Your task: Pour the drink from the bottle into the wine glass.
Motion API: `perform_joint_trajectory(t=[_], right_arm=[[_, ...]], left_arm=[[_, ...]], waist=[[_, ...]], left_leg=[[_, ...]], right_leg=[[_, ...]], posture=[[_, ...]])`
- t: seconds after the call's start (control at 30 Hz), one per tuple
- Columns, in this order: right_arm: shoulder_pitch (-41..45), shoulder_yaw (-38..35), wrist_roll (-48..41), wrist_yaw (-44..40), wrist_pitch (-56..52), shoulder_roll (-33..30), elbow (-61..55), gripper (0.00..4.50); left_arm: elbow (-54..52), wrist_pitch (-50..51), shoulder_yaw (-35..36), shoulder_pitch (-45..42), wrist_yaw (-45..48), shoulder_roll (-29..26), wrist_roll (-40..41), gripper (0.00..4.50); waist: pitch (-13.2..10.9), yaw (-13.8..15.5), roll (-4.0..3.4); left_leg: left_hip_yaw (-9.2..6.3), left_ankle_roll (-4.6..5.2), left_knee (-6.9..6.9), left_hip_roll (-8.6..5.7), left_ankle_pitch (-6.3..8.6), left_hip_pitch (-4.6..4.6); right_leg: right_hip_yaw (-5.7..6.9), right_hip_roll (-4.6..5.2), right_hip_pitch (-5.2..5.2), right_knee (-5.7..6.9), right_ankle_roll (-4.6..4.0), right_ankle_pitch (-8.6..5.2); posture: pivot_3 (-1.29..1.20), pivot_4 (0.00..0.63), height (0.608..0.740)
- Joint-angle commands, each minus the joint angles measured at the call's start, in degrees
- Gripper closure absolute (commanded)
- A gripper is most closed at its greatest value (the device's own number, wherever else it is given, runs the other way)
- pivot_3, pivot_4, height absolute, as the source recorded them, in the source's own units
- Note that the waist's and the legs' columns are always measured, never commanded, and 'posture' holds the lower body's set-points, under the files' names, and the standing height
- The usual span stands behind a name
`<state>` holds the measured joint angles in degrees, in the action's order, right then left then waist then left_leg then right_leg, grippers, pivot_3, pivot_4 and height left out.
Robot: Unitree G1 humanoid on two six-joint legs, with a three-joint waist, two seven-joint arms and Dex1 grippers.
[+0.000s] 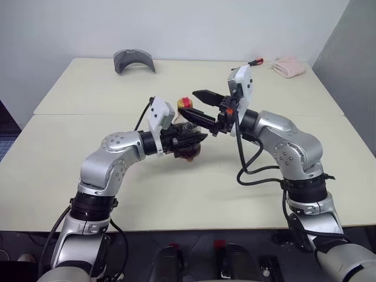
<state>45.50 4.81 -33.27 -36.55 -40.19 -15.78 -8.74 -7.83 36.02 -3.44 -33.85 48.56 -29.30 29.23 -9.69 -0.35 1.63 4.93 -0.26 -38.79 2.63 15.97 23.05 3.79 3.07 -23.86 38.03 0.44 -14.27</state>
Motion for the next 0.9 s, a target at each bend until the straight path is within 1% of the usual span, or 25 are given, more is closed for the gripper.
perform_joint_trajectory(t=[0.03,0.33,0.5,0.9], right_arm=[[-0.59,-4.26,-1.16,-0.22,0.14,-2.15,-0.99,0.57],[-2.85,-6.63,-8.83,-2.22,-5.14,-4.12,-6.15,0.57],[-2.52,-6.83,-11.78,-1.66,-6.63,-3.32,-7.99,0.57],[0.05,-4.03,-7.98,-0.37,-2.77,0.38,-4.43,0.52]], left_arm=[[-2.99,-0.92,2.57,0.27,1.90,-1.03,2.12,2.58],[-1.96,-1.42,3.10,0.31,3.18,-1.18,1.43,2.58],[-1.31,-1.53,2.71,-0.48,3.40,-0.74,1.01,2.58],[-0.72,-1.33,1.67,-1.69,5.06,0.26,0.89,2.61]], waist=[[0.00,0.00,0.00],[-0.01,0.09,0.02],[-0.01,0.09,0.02],[-0.01,0.08,0.02]], left_leg=[[0.00,0.00,0.00,0.00,0.00,0.00],[0.00,0.00,0.00,0.02,0.00,0.00],[0.00,0.01,0.00,0.00,0.01,0.00],[0.00,0.01,0.00,0.00,0.00,0.00]], right_leg=[[0.00,0.00,0.00,0.00,0.00,0.00],[0.00,0.01,0.00,-0.01,0.00,0.00],[0.00,0.01,0.01,0.00,0.00,0.00],[0.00,-0.01,0.00,0.00,0.00,0.00]], posture=[[0.00,0.150,0.740],[0.00,0.150,0.740],[0.00,0.150,0.740],[0.00,0.150,0.740]])
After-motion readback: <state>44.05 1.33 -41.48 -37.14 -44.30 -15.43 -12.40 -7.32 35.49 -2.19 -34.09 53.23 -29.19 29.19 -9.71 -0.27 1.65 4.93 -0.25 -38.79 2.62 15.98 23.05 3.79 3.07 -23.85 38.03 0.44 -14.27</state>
